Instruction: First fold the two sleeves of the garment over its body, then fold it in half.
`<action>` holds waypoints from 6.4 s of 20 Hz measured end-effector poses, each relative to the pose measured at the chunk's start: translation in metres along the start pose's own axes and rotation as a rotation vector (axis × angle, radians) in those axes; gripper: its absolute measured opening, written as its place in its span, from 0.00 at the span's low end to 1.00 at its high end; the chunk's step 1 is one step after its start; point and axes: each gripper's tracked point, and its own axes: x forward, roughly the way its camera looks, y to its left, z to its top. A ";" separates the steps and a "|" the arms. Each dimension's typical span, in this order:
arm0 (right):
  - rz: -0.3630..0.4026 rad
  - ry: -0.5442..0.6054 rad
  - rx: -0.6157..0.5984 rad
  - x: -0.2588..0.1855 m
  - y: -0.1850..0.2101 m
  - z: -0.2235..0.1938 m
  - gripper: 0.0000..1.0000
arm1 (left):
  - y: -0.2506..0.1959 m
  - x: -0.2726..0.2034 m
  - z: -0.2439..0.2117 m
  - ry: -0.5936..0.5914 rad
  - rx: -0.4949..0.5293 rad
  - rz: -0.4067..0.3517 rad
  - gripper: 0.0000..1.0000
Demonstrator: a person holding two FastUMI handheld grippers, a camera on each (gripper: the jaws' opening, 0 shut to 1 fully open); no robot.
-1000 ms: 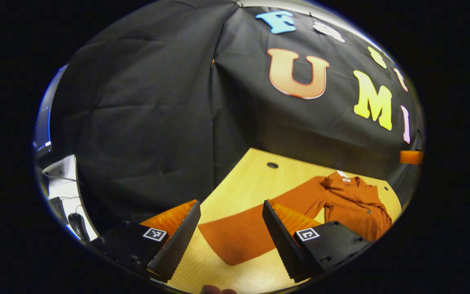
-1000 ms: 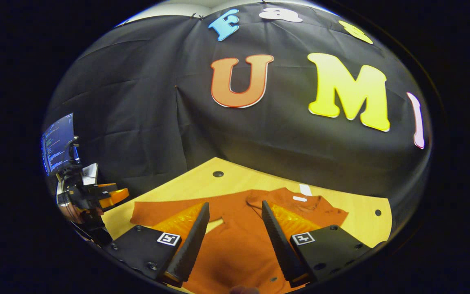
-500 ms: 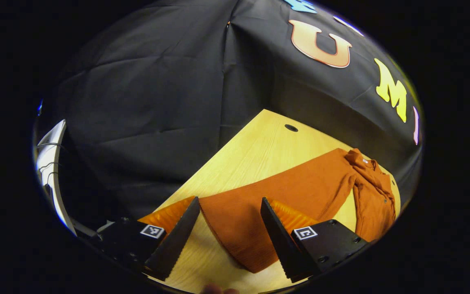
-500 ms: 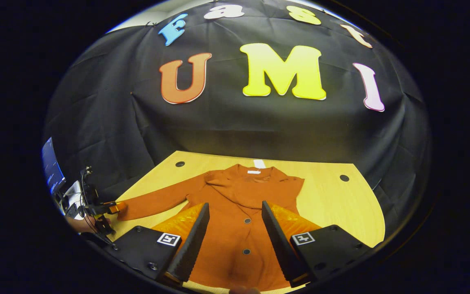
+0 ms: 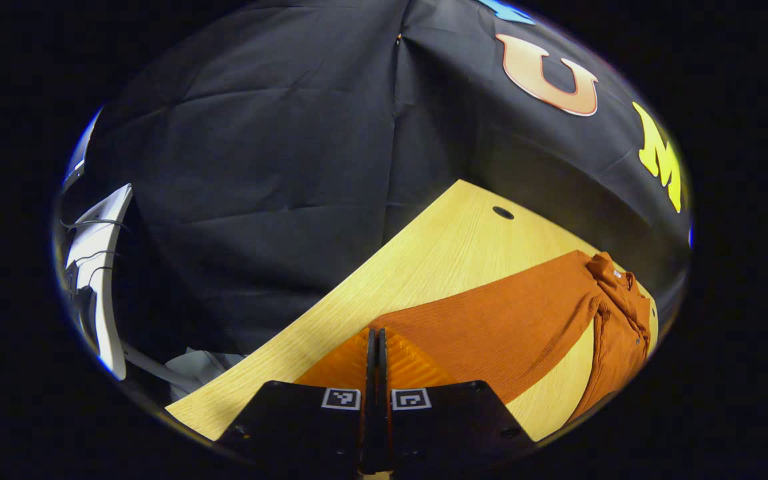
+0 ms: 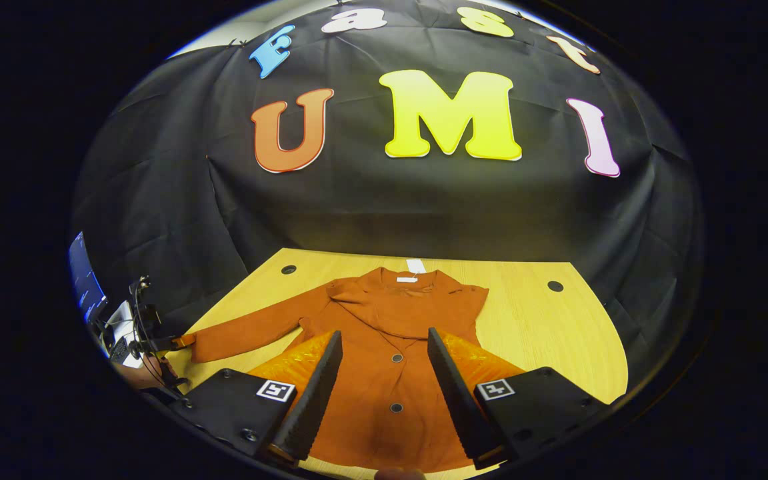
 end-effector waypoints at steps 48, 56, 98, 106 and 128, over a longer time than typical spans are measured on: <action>-0.374 -0.061 0.189 -0.179 -0.330 -0.060 0.87 | -0.736 -0.009 -0.110 0.151 0.601 -0.722 0.12; -0.158 -0.159 0.107 -0.121 -0.267 -0.015 0.90 | -0.669 -0.136 0.002 -0.191 0.528 -0.704 1.00; -0.116 0.388 0.083 -0.033 -0.197 -0.271 0.41 | -0.202 -0.177 -0.189 0.496 0.214 -0.492 0.51; -0.064 0.340 0.238 -0.055 -0.186 -0.235 0.09 | -0.226 -0.205 -0.169 0.473 0.221 -0.581 0.03; 0.094 0.111 0.269 0.184 -0.225 0.081 0.00 | -0.414 -0.064 0.128 0.181 0.245 -0.690 0.03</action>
